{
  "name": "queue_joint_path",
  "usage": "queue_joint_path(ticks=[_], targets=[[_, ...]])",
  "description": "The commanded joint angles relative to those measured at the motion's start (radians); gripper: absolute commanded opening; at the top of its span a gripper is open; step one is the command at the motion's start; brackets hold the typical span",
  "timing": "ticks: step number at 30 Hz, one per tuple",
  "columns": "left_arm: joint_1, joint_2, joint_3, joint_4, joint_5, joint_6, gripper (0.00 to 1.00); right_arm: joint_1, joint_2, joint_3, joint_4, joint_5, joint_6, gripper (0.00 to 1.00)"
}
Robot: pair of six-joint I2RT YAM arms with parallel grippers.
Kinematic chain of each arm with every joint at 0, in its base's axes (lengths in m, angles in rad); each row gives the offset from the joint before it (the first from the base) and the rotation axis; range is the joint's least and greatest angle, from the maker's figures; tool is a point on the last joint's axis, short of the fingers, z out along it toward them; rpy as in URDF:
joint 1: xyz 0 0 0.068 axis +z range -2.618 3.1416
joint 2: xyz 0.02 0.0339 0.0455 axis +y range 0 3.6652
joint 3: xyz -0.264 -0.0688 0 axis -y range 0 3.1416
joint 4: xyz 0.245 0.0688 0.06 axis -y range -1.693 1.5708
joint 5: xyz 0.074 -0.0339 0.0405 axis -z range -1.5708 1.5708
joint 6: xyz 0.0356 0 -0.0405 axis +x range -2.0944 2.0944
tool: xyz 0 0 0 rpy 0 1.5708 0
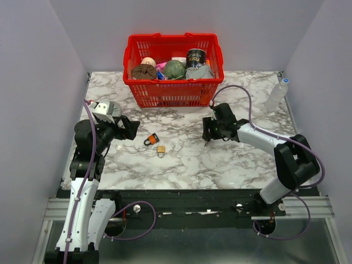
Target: Unlock with the key
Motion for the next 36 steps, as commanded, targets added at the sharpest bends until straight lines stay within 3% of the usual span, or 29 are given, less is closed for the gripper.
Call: queue_joint_path(ticks=[1,7,17,33,36], targets=[[-0.005,-0.012,-0.011,0.018,0.012,0.006,0.99,0.015,0.064,0.058,-0.076,0.127,0.033,0.67],[-0.010,-0.012,-0.012,0.018,0.011,0.004,0.99,0.014,0.078,0.044,-0.087,0.207,0.043,0.63],[-0.022,-0.019,-0.011,0.020,0.009,0.003,0.99,0.017,0.147,0.082,-0.050,0.074,0.064,0.58],[-0.034,-0.016,-0.012,0.017,0.008,0.006,0.99,0.017,0.197,0.082,-0.007,0.034,0.083,0.47],[-0.036,-0.014,-0.012,0.015,0.006,0.007,0.99,0.015,0.209,0.087,-0.005,0.037,0.087,0.38]])
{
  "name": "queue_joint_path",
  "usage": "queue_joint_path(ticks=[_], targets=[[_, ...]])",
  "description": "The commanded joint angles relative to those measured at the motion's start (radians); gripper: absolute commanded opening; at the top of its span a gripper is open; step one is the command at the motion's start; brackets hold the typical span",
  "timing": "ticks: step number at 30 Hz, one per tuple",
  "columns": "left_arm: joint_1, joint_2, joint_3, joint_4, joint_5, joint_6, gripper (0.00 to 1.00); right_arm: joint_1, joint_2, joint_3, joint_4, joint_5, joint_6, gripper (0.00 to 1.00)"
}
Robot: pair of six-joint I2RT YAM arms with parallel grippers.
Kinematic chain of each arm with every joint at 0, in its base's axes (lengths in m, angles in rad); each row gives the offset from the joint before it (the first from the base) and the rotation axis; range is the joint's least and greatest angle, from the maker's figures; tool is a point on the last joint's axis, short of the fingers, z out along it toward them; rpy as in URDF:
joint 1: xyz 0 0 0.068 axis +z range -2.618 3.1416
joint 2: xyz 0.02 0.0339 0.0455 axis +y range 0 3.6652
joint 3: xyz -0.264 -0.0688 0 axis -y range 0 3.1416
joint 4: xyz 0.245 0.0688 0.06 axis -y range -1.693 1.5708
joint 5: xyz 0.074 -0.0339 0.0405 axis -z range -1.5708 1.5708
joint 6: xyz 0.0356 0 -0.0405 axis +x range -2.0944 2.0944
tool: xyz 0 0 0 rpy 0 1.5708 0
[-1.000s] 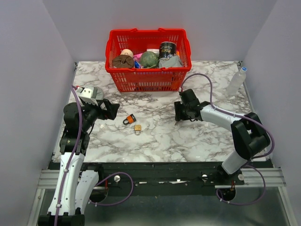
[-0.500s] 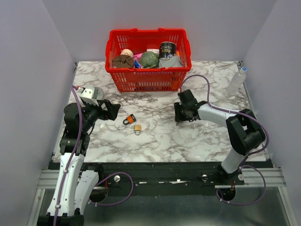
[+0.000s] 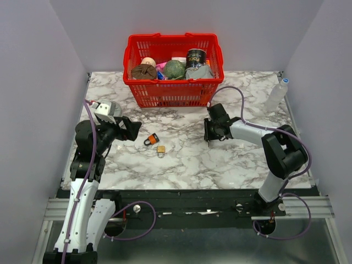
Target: Unlock with the key
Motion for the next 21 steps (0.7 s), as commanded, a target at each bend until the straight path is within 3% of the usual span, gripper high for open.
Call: queue_joint_path(ticks=[1,2,7,10,16,21], targets=[[-0.007,-0.005,-0.011,0.013,0.007,0.007,0.99,0.004,0.040,0.018,0.010,-0.018,0.019,0.34],[-0.009,-0.005,-0.011,0.015,0.005,0.009,0.99,0.004,0.042,0.015,0.012,-0.013,0.019,0.21],[-0.012,-0.001,-0.012,0.015,0.005,0.011,0.99,0.004,0.013,0.003,0.025,-0.021,-0.021,0.01],[-0.015,0.001,-0.014,0.017,0.005,0.009,0.99,0.004,-0.048,-0.023,0.064,-0.067,-0.067,0.01],[-0.041,0.025,-0.019,0.044,0.054,0.001,0.99,0.003,-0.237,-0.146,0.195,-0.323,-0.211,0.01],[-0.105,0.064,-0.028,0.136,0.302,-0.014,0.98,0.022,-0.415,-0.200,0.226,-0.542,-0.243,0.01]])
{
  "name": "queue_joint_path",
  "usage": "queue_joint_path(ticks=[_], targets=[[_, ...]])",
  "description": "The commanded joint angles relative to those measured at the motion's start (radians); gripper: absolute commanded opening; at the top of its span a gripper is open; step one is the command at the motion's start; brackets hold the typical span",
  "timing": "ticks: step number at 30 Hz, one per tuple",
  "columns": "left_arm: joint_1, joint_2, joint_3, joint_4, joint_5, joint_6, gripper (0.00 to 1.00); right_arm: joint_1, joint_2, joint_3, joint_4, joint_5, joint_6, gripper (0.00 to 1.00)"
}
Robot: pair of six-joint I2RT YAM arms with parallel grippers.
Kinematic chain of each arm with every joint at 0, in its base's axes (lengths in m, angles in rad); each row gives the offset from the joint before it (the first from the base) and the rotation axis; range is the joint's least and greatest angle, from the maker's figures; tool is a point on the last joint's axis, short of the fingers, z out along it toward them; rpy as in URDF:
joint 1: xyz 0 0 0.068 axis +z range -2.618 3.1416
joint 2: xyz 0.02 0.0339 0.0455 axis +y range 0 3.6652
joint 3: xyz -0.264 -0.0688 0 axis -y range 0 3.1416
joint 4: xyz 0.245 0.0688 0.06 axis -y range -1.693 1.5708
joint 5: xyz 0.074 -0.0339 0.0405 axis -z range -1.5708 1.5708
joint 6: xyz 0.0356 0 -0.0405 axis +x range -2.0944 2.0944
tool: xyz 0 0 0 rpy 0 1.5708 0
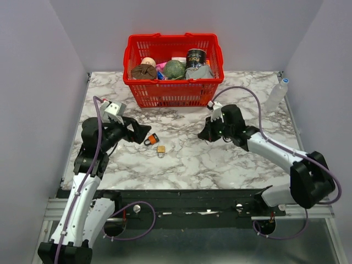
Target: Unlock with the key
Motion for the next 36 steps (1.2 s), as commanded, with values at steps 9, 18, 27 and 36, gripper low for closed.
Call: queue_joint_path(ticks=[9,18,27,36], targets=[[-0.225,0.167,-0.047,0.397,0.470,-0.175,0.98,0.085,-0.313,-0.045,0.142,-0.400,-0.024,0.01],[-0.321,0.321,0.030,0.535,0.593,-0.244,0.98,0.085,-0.438,-0.079,0.223,-0.469,0.062,0.01],[-0.372,0.324,0.002,0.467,0.607,-0.209,0.77,0.085,-0.452,-0.094,0.286,-0.524,0.123,0.01],[-0.392,0.321,0.010,0.401,0.595,-0.176,0.77,0.085,-0.432,-0.084,0.349,-0.578,0.175,0.01]])
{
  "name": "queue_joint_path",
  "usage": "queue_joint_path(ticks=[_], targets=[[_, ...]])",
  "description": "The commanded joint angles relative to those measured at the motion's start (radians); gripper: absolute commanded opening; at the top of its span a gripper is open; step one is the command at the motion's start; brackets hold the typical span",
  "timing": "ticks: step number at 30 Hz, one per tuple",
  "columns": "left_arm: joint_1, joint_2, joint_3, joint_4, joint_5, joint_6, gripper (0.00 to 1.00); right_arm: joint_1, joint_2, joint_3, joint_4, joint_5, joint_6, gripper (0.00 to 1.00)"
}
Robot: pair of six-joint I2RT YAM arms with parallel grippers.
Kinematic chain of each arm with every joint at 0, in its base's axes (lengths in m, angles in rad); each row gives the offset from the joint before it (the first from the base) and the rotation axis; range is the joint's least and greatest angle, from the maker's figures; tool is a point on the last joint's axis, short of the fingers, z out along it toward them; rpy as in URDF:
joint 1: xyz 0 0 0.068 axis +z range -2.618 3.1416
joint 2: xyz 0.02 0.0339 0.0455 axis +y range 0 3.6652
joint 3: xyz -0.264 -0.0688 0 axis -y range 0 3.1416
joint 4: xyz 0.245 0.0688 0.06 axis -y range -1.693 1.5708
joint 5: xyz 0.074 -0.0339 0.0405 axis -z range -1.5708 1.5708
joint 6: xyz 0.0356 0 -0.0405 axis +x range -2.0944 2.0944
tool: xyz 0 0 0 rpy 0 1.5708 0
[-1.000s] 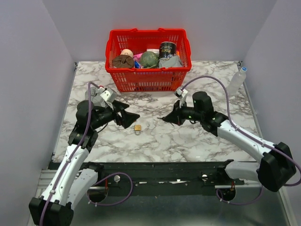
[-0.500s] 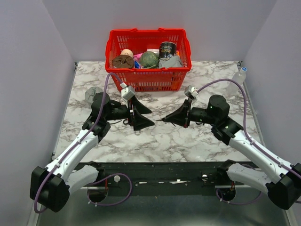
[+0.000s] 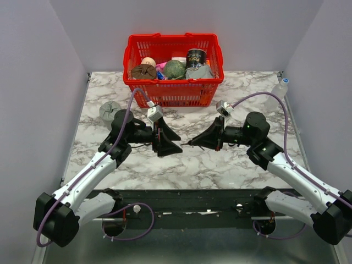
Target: Unlock with the key
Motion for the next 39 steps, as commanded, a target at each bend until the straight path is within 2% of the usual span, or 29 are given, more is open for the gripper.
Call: queue_joint_path(ticks=[1,5,8,9,11,14,17,18,19,24,25,28,29,32,36,39], targets=[[-0.017,0.000,0.011,-0.020,0.033,0.034,0.77,0.002,0.013,0.012,0.052,-0.052,0.029,0.01],[-0.028,0.002,0.012,-0.024,0.036,0.037,0.70,0.002,0.010,0.012,0.053,-0.049,0.030,0.01],[-0.033,0.005,0.014,-0.024,0.039,0.035,0.60,0.002,0.011,0.011,0.049,-0.052,0.030,0.01],[-0.034,0.006,0.014,-0.024,0.042,0.037,0.52,0.002,0.011,0.011,0.047,-0.051,0.030,0.01],[-0.037,0.011,0.015,-0.027,0.043,0.035,0.44,0.002,0.016,0.011,0.043,-0.047,0.029,0.01],[-0.043,0.016,0.015,-0.029,0.045,0.037,0.42,0.002,0.019,0.009,0.043,-0.049,0.027,0.01],[-0.047,0.020,0.015,-0.031,0.045,0.035,0.33,0.002,0.022,0.009,0.040,-0.047,0.026,0.01],[-0.050,0.020,0.015,-0.029,0.043,0.037,0.11,0.002,0.023,0.009,0.038,-0.046,0.024,0.01],[-0.050,0.019,0.017,-0.035,0.042,0.040,0.00,0.002,0.028,0.011,0.034,-0.041,0.023,0.01],[-0.063,0.003,0.024,-0.150,-0.013,0.122,0.00,0.002,0.040,0.061,-0.130,0.049,-0.059,0.01],[-0.071,-0.006,0.035,-0.203,-0.029,0.179,0.00,0.002,0.037,0.066,-0.152,0.060,-0.069,0.01],[-0.080,-0.020,0.040,-0.297,-0.059,0.225,0.00,0.002,0.014,0.096,-0.253,0.107,-0.115,0.22],[-0.082,-0.023,0.040,-0.305,-0.064,0.239,0.00,0.002,0.010,0.104,-0.303,0.120,-0.141,0.42],[-0.088,-0.021,0.038,-0.317,-0.063,0.245,0.00,0.003,-0.004,0.141,-0.394,0.150,-0.195,0.67],[-0.102,0.005,0.055,-0.353,-0.040,0.267,0.00,0.003,0.022,0.201,-0.520,0.173,-0.272,0.69],[-0.114,0.014,0.066,-0.383,-0.036,0.290,0.00,0.008,0.048,0.221,-0.569,0.123,-0.299,0.63]])
